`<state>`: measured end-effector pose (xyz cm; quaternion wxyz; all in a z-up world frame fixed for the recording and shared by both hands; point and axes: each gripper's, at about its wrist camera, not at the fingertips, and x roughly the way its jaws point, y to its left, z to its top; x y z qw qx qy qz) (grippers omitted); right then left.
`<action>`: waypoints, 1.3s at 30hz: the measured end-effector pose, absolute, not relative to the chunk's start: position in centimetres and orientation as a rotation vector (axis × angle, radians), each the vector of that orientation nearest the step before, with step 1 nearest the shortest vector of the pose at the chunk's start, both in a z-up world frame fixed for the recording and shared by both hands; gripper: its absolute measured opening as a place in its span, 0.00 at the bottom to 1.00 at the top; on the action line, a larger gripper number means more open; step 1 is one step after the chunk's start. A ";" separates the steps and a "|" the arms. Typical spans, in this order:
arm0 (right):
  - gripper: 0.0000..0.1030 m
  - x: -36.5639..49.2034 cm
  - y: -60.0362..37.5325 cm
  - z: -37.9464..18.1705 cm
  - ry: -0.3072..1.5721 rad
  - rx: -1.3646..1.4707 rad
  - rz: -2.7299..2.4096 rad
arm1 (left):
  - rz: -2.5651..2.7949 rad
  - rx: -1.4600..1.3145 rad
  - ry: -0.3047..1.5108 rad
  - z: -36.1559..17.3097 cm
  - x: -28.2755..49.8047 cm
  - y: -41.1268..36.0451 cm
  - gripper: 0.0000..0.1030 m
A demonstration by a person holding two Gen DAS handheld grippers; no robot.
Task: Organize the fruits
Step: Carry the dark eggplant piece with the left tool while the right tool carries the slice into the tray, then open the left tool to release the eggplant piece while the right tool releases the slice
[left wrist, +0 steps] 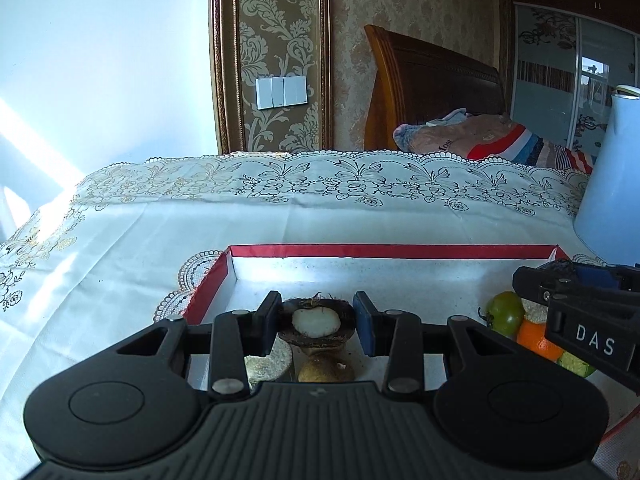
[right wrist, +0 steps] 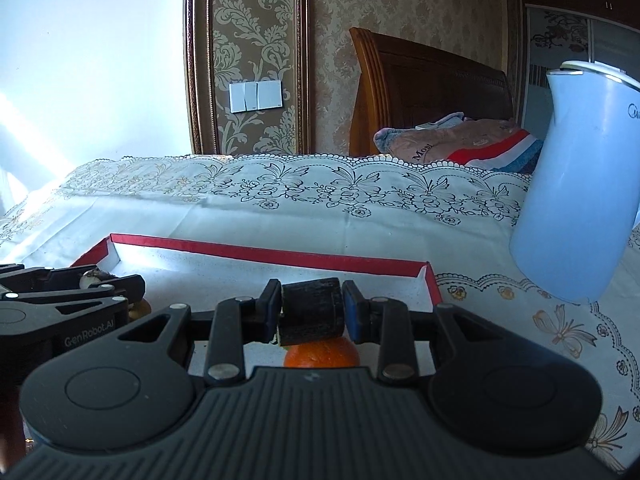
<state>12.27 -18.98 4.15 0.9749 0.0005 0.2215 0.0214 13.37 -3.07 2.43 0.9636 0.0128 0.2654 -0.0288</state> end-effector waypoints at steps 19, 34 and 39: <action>0.30 13.2 -17.9 2.8 0.481 -0.024 0.056 | -0.002 0.016 0.547 2.0 13.9 -2.4 0.39; 0.44 13.5 -18.6 2.5 0.507 0.011 0.033 | 0.008 -0.012 0.552 1.8 14.0 -1.8 0.68; 0.61 13.4 -18.8 2.5 0.504 0.013 0.020 | 0.008 0.001 0.569 1.5 14.1 -1.9 0.69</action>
